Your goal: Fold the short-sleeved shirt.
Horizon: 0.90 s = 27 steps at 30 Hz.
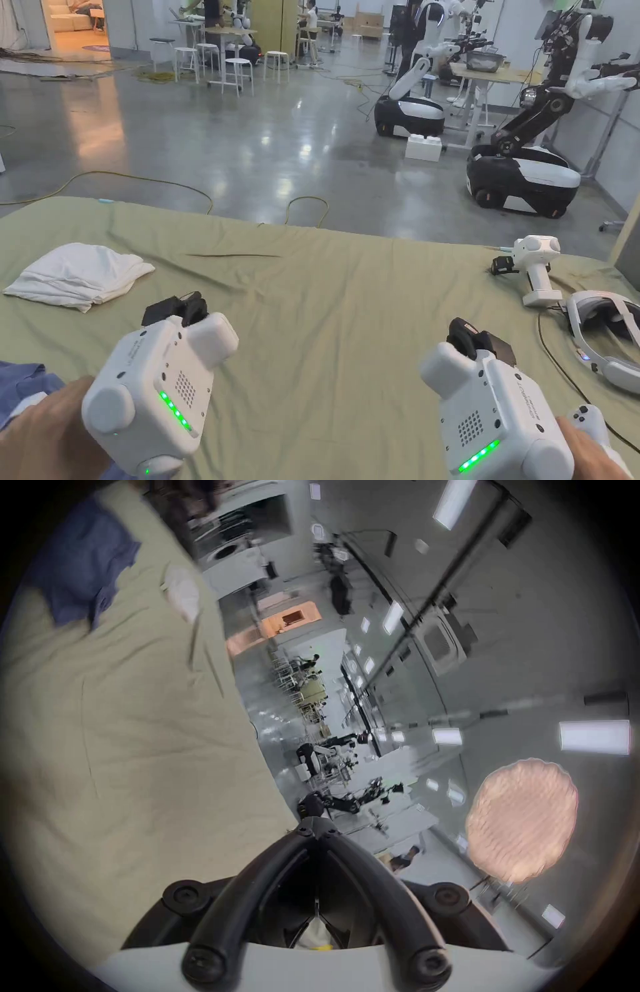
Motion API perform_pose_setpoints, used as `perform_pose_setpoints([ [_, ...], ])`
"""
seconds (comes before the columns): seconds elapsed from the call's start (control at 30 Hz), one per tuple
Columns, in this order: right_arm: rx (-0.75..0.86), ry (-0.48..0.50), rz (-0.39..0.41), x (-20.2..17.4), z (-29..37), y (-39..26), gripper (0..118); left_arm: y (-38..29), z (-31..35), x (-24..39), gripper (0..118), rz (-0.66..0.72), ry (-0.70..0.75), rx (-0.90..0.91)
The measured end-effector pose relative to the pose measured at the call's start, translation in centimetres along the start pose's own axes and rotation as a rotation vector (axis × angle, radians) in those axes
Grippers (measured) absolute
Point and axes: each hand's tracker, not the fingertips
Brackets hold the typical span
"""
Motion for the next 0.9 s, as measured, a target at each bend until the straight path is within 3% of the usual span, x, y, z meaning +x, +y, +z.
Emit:
perform_pose_setpoints([
  [0.1,-0.044,0.022,-0.325,1.4,0.4,0.8,0,-0.8,-0.7,-2.0,10,0.416,-0.091,-0.037],
  [0.2,-0.094,0.022,-0.663,2.3,0.0,0.4,0,-0.7,0.8,-3.0,10,0.745,-0.138,-0.03],
  [0.33,-0.162,0.054,-1.009,2.1,-1.6,-1.2,0,-4.0,-0.8,-4.7,10,1.141,-0.144,0.031],
  [0.43,-0.188,0.026,-1.187,1.9,-1.3,-1.9,0,-4.2,-0.9,-4.5,10,1.257,-0.116,0.041],
  [0.47,-0.195,0.011,-1.203,1.9,-1.4,-2.0,0,-4.1,-0.9,-4.5,10,1.239,-0.112,0.041],
  [0.67,-0.15,0.007,-1.089,1.9,-0.7,-1.1,0,-4.1,-1.0,-5.0,10,1.135,-0.147,0.062],
  [0.9,-0.142,0.047,-1.083,1.7,-0.4,-1.2,0,-8.3,-1.0,-6.0,11,1.128,-0.224,-0.152],
])
